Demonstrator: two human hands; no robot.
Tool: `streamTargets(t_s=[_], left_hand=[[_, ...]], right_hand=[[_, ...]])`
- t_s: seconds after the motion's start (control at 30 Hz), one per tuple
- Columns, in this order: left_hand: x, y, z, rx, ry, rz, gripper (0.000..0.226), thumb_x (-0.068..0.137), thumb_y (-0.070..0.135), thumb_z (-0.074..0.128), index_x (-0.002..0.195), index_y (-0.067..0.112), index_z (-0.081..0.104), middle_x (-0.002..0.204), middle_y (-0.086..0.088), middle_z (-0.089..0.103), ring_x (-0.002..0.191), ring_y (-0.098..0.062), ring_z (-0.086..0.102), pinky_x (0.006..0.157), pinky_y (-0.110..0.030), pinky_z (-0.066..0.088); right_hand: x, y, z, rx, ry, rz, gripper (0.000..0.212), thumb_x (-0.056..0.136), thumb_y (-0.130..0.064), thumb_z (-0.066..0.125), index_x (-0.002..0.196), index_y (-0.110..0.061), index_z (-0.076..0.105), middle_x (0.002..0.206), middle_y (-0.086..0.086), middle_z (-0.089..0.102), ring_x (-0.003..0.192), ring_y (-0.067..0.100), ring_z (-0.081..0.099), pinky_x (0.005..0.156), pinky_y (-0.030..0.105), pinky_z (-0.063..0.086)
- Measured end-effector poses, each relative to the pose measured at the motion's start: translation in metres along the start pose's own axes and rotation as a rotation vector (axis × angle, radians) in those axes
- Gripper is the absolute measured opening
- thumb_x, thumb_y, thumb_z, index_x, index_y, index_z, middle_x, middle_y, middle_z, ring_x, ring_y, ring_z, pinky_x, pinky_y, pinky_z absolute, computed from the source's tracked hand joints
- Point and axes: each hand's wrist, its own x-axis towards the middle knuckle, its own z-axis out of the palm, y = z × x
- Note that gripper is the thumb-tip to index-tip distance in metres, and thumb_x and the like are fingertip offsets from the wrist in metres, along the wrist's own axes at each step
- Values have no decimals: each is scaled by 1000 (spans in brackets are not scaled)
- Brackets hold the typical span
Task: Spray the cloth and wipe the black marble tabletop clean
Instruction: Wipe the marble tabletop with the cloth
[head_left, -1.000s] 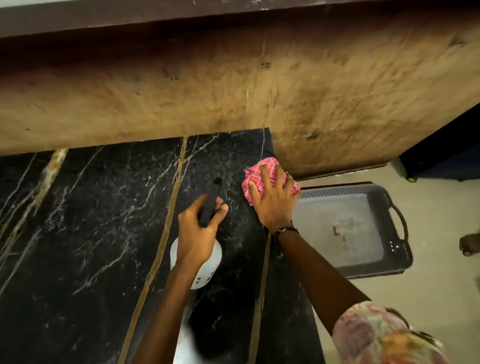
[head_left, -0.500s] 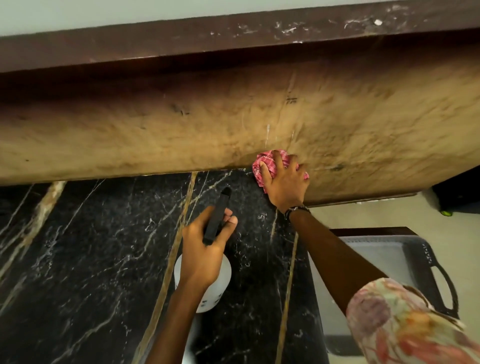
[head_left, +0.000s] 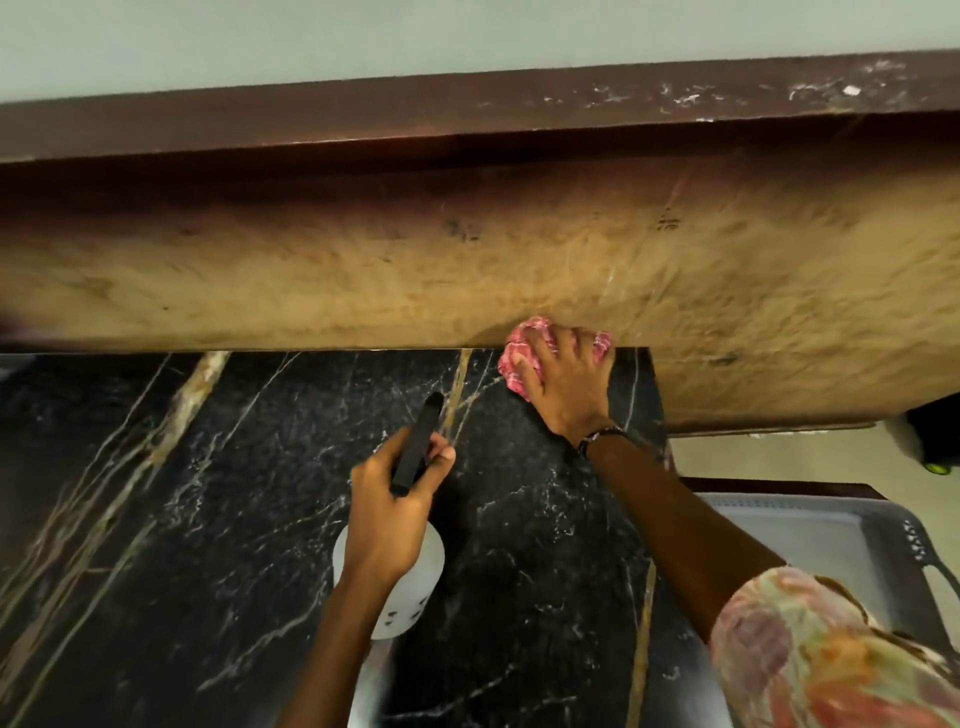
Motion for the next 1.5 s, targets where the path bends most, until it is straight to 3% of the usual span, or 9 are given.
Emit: streamTargets(t_s=[0.1, 0.23, 0.37, 0.6, 0.83, 0.93, 1.1, 1.3, 1.5], left_hand=[[4, -8, -45, -13, 50, -10, 6, 85, 11, 63, 89, 9, 67, 46, 14, 55, 43, -3, 49, 54, -24, 33], [12, -23, -116, 3, 98, -20, 4, 85, 14, 64, 86, 11, 66, 47, 14, 54, 42, -4, 48, 52, -25, 32], [22, -39, -198, -22, 146, -50, 6, 85, 12, 64, 87, 7, 66, 43, 12, 52, 38, -4, 45, 50, -25, 31], [44, -64, -343, 44, 177, -24, 6, 84, 15, 65, 81, 11, 66, 46, 13, 54, 41, -3, 47, 51, -26, 33], [61, -87, -451, -9, 279, -31, 6, 85, 18, 65, 78, 20, 66, 58, 10, 59, 47, -6, 49, 53, -25, 35], [67, -94, -481, -9, 326, -18, 12, 85, 17, 64, 76, 25, 64, 51, 12, 55, 46, -8, 46, 52, -26, 35], [72, -107, -520, 14, 392, 20, 5, 85, 18, 63, 83, 22, 65, 56, 9, 53, 52, -16, 44, 54, -32, 37], [73, -117, -544, 16, 421, 23, 4, 86, 14, 62, 84, 16, 65, 53, 12, 51, 53, -16, 45, 56, -32, 37], [59, -118, -554, 11, 431, 18, 7, 86, 14, 62, 83, 19, 64, 58, 11, 55, 53, -14, 47, 65, -41, 38]], right_hand=[[-3, -69, 16, -9, -52, -23, 61, 94, -56, 19, 147, -28, 32, 148, 10, 37, 135, 38, 29, 106, 66, 18], [-4, -163, 37, 25, -16, -50, 63, 91, -55, 22, 143, -26, 40, 144, 13, 45, 129, 42, 39, 101, 68, 27], [2, -258, 57, 35, -30, -81, 56, 96, -54, 33, 147, -29, 32, 152, 9, 32, 137, 37, 27, 106, 65, 17], [12, -438, 95, 86, -6, -190, 62, 91, -57, 24, 140, -25, 46, 141, 13, 48, 126, 41, 44, 97, 69, 31], [16, -563, 125, 179, 18, -381, 61, 89, -55, 28, 137, -26, 50, 140, 13, 50, 125, 41, 45, 99, 68, 30], [15, -612, 133, 226, 8, -518, 63, 83, -53, 29, 133, -26, 54, 139, 13, 51, 125, 40, 45, 101, 68, 26], [36, -670, 147, 246, 5, -552, 67, 79, -56, 26, 132, -26, 56, 143, 10, 47, 127, 38, 42, 103, 65, 20], [53, -706, 162, 86, 49, -368, 51, 86, -53, 49, 126, -22, 56, 132, 9, 49, 120, 33, 42, 103, 59, 24], [42, -693, 163, 128, 130, -395, 51, 88, -55, 46, 130, -27, 51, 133, 6, 51, 120, 31, 44, 101, 56, 30]])
